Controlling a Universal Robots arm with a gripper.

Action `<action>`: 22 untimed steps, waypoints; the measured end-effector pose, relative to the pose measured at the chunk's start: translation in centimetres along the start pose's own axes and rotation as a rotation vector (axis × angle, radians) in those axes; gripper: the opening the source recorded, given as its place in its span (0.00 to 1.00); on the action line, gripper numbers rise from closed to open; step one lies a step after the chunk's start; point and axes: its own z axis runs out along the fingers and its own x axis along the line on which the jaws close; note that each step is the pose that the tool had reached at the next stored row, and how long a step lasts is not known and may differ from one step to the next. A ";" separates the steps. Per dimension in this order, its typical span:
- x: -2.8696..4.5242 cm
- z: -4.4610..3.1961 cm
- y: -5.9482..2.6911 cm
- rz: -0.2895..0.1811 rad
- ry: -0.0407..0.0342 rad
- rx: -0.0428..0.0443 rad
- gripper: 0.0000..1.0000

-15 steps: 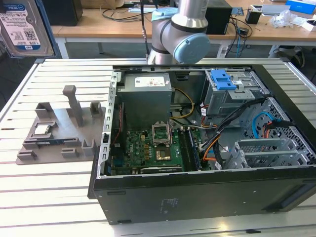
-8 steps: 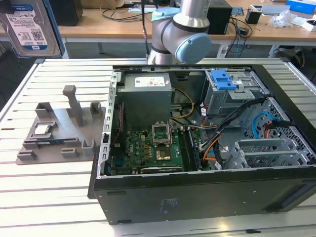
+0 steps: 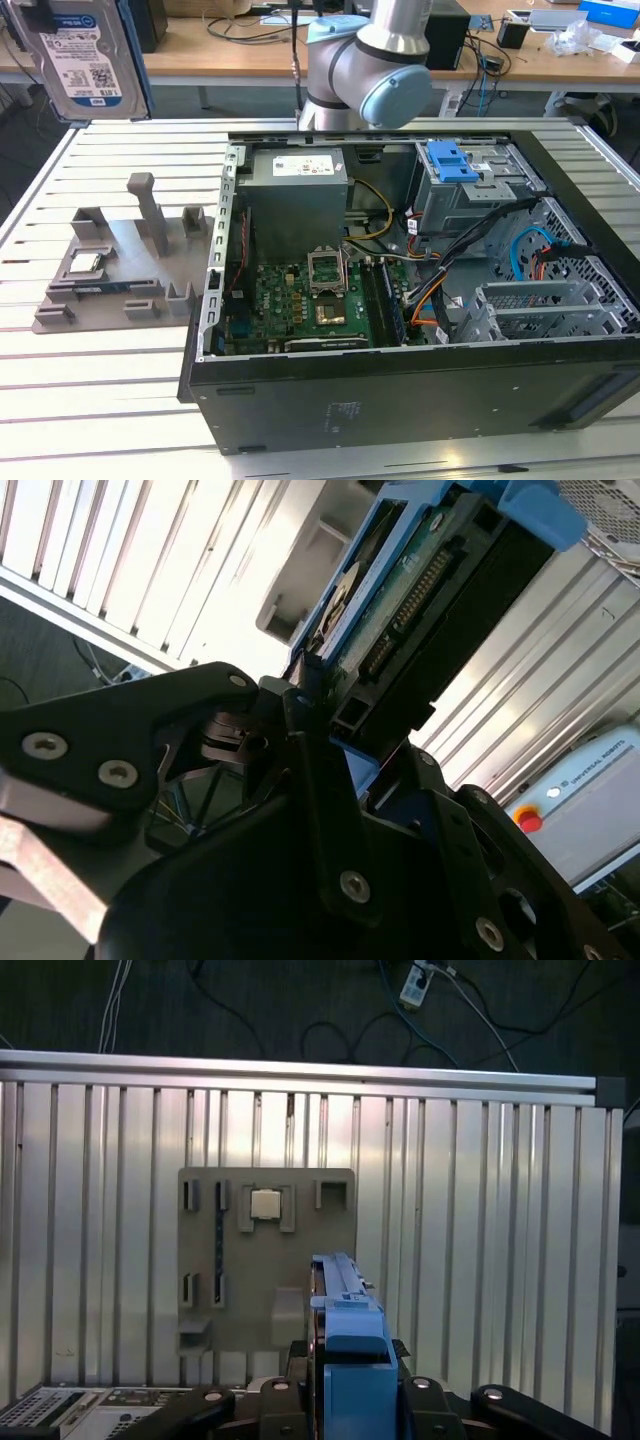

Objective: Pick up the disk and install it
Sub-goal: 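Pick up the disk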

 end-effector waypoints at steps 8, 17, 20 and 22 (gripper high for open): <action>1.00 -0.04 -3.00 0.000 -0.0053 -0.0023 0.37; 3.02 -0.03 -4.10 0.000 -0.0380 -0.0012 0.37; 3.63 0.00 -4.21 0.003 -0.0381 -0.0011 0.37; 3.92 0.03 -4.28 0.008 -0.0381 -0.0009 0.37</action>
